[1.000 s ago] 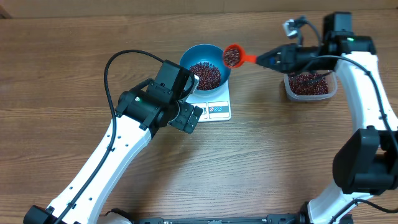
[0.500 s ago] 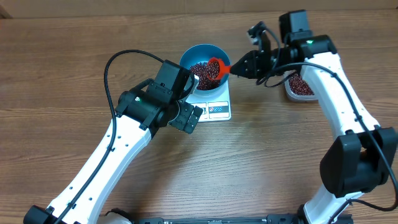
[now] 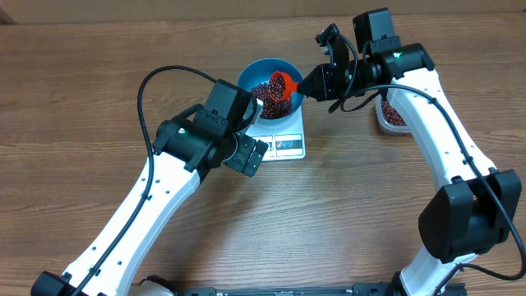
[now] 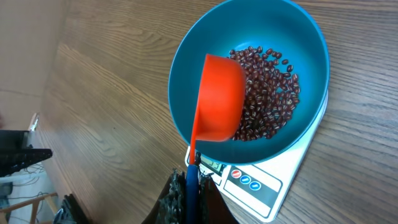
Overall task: Scoop item into bowl and weigh 150g on scale
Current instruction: 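Tilt the scoop over the teal bowl to pour beans in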
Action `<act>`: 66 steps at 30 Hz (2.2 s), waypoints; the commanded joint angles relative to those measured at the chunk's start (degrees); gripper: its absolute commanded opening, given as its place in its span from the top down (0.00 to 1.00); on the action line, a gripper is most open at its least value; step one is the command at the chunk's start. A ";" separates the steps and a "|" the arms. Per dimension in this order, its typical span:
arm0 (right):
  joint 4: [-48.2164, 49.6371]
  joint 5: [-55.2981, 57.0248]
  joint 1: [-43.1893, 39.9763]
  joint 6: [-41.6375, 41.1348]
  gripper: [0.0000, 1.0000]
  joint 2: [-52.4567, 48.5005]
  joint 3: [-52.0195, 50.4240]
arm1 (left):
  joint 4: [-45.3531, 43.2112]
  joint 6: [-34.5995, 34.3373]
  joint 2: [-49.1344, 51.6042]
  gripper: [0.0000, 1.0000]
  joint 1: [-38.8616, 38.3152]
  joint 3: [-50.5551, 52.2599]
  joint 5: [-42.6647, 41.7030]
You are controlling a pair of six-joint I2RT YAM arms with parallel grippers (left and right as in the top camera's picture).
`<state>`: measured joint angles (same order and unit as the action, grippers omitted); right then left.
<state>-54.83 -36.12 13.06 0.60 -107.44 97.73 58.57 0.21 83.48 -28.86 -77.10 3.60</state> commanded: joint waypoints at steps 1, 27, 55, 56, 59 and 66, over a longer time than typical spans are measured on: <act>0.35 0.11 -0.11 -0.42 0.97 0.07 1.79 | -0.09 0.92 -0.68 0.00 -0.02 0.24 -0.66; 0.55 10.60 3.50 1.36 0.96 0.07 1.79 | -0.09 0.92 -0.68 0.00 -0.02 0.24 -0.66; 1.42 10.58 3.50 0.66 0.96 0.07 1.79 | -0.09 0.90 -0.68 0.00 -0.02 0.24 -0.66; 1.42 10.58 3.50 0.66 0.96 0.07 1.79 | -0.09 0.92 -0.68 0.00 -0.02 0.24 -0.66; 1.42 10.58 3.50 0.66 0.97 0.07 1.79 | -0.09 0.90 -0.68 0.00 -0.02 0.24 -0.66; 1.33 9.42 3.50 1.22 0.96 0.07 1.79 | -0.09 0.90 -0.68 0.00 -0.02 0.24 -0.66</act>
<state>-53.69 -25.56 16.58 1.50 -107.44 97.73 58.57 0.21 83.48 -28.86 -77.10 3.60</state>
